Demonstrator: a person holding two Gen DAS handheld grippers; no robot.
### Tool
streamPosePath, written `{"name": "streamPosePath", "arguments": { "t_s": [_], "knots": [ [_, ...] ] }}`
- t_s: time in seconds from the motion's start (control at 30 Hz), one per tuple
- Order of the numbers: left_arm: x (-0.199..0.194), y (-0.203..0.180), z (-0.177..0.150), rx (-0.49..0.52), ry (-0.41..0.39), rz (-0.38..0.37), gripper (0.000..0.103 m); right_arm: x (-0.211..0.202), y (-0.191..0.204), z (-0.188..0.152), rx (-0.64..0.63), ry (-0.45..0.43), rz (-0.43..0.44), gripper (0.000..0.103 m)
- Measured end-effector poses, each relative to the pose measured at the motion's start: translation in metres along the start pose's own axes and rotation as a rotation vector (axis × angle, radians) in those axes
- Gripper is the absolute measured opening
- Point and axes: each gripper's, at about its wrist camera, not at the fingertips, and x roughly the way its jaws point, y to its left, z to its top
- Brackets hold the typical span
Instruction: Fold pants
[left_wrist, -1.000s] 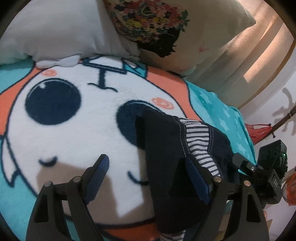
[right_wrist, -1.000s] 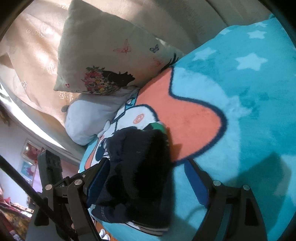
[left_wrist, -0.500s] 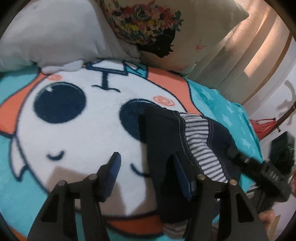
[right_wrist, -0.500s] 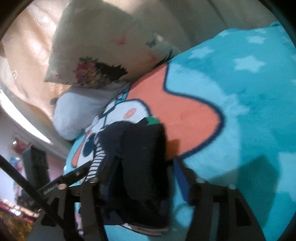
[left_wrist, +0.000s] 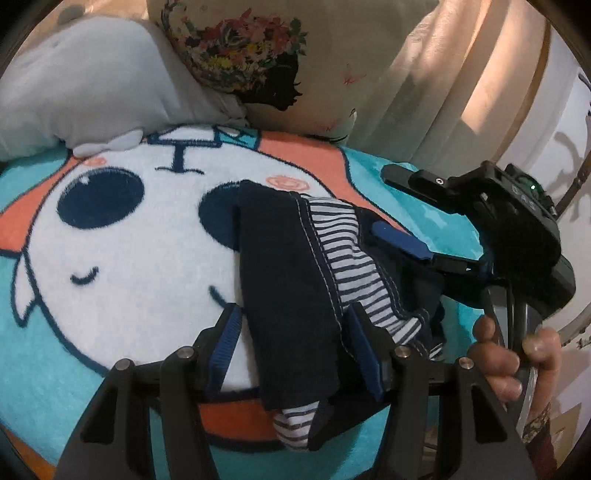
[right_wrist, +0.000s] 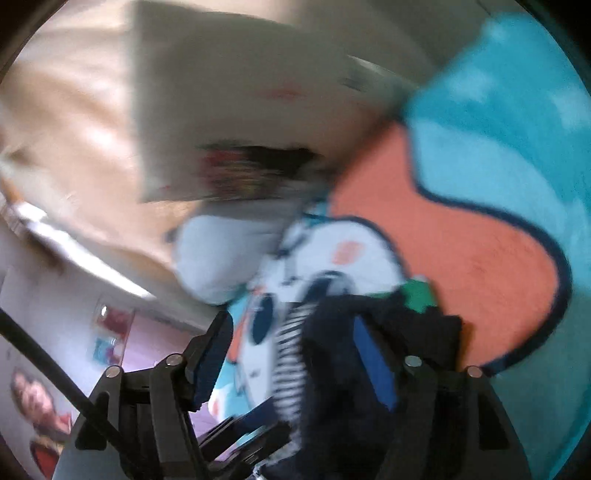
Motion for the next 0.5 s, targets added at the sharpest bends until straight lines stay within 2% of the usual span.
{"name": "streamPosePath", "arguments": {
  "t_s": [0.07, 0.13, 0.2, 0.27, 0.3, 0.4, 0.47, 0.5],
  "knots": [
    [-0.004, -0.003, 0.002, 0.028, 0.005, -0.001, 0.059, -0.005, -0.007, -0.001, 0.037, -0.028, 0.029, 0.062],
    [-0.013, -0.002, 0.005, 0.032, 0.0, -0.024, 0.059, -0.015, -0.002, -0.001, 0.019, -0.052, 0.006, 0.063],
    [-0.022, 0.002, 0.008, 0.012, -0.023, -0.036, 0.059, -0.028, 0.012, -0.006, -0.028, -0.076, -0.021, 0.072],
    [-0.025, 0.008, 0.01, -0.017, -0.031, -0.034, 0.059, -0.041, 0.022, -0.013, -0.042, -0.092, 0.015, 0.074],
    [-0.023, 0.01, 0.009, -0.024, -0.025, -0.027, 0.059, -0.049, 0.026, -0.019, -0.045, -0.094, 0.062, 0.074],
    [-0.01, 0.011, 0.003, -0.021, 0.02, -0.006, 0.059, -0.056, 0.026, -0.038, -0.018, -0.059, 0.179, 0.079],
    [-0.007, 0.008, -0.002, -0.003, 0.037, 0.0, 0.066, -0.052, 0.017, -0.049, 0.012, -0.017, 0.173, 0.079],
    [-0.008, 0.006, -0.002, 0.007, 0.038, -0.001, 0.067, -0.051, 0.008, -0.054, 0.029, -0.004, 0.128, 0.078]
  ]
}}
